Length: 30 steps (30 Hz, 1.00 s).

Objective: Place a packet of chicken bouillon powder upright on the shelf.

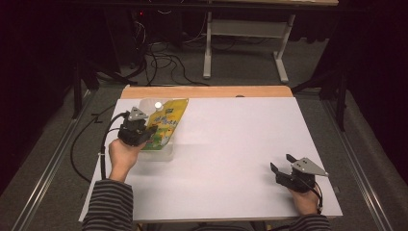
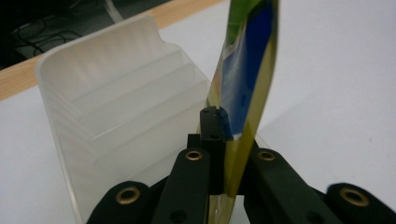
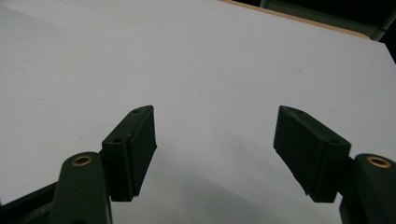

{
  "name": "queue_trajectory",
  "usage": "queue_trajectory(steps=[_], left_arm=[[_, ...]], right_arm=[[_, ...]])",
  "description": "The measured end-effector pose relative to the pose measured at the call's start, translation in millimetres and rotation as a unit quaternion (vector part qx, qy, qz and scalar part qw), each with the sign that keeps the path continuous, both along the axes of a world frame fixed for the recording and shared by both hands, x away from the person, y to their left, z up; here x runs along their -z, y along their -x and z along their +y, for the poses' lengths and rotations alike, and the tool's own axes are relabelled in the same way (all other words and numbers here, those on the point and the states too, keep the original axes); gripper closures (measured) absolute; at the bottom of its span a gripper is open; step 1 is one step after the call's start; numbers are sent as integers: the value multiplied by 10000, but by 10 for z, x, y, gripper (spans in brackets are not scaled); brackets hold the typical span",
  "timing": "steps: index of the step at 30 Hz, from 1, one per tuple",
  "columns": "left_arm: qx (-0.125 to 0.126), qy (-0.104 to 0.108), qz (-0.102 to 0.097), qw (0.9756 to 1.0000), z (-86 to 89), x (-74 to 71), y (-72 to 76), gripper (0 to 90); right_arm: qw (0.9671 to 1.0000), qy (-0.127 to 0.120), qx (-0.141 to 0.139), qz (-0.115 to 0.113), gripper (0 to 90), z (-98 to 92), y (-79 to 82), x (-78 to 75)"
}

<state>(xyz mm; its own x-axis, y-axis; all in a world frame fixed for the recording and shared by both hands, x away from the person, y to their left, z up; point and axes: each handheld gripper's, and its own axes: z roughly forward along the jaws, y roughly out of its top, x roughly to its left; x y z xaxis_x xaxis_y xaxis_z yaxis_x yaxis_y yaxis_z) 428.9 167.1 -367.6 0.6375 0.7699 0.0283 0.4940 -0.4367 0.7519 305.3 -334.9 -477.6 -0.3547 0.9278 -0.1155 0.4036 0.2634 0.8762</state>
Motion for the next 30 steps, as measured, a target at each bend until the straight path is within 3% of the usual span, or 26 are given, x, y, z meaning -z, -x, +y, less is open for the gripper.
queue_trajectory(steps=[4,7,10,11,14,19,24,28,30], left_arm=[[47,-178,163,9997,16,-15,18,884],[13,-62,464,9989,49,-18,-5,891],[-49,-118,467,9988,38,-26,-8,900],[-69,-228,340,9991,25,-27,1,900],[-120,-220,162,9996,39,-8,11,900],[-96,23,23,9999,64,29,22,900],[-161,4,-105,9998,55,79,32,900],[-138,171,-336,9992,43,147,45,900],[-112,117,-423,9990,39,207,50,900]], right_arm=[[10000,16,-32,91,301,4,-19,1],[10000,-7,-20,94,301,11,-14,2],[10000,-9,-32,77,300,-1,-18,1],[9999,-41,0,94,300,-1,-16,0],[10000,-20,-14,87,300,1,-17,1],[9999,19,-12,113,301,11,-23,2],[10000,-48,-16,36,301,-4,-6,0],[10000,-24,-60,66,300,-1,-12,0],[10000,-5,-72,36,300,5,-8,1]])
